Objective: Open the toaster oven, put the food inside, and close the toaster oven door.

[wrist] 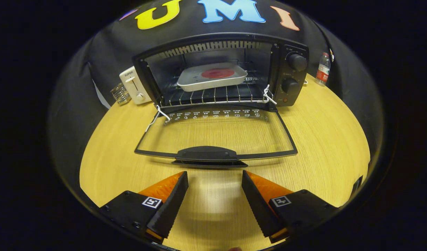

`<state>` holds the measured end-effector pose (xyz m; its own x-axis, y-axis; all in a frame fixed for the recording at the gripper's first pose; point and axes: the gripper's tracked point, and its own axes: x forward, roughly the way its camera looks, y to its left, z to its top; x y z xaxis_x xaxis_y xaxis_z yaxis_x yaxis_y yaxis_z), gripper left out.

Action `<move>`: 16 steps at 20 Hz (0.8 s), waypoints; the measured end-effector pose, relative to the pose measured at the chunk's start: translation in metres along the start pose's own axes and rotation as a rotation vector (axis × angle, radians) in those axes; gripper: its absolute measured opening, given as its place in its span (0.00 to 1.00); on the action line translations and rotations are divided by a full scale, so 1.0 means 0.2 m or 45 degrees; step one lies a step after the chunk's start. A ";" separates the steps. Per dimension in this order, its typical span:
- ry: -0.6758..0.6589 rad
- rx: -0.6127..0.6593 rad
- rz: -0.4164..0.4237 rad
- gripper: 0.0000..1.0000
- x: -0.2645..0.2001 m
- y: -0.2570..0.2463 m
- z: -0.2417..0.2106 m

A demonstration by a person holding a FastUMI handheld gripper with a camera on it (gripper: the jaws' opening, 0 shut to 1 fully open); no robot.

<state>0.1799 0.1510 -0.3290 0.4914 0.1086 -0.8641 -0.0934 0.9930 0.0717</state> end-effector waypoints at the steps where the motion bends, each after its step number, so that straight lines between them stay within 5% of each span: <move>1: 0.007 -0.011 -0.013 0.98 0.01 -0.01 0.00; 10: -0.103 -0.216 -0.115 0.97 -0.01 -0.05 0.10; 16: -0.238 -0.149 -0.054 0.98 -0.16 -0.01 0.21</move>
<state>0.2004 0.1477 -0.2801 0.6482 0.0840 -0.7568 -0.1637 0.9860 -0.0307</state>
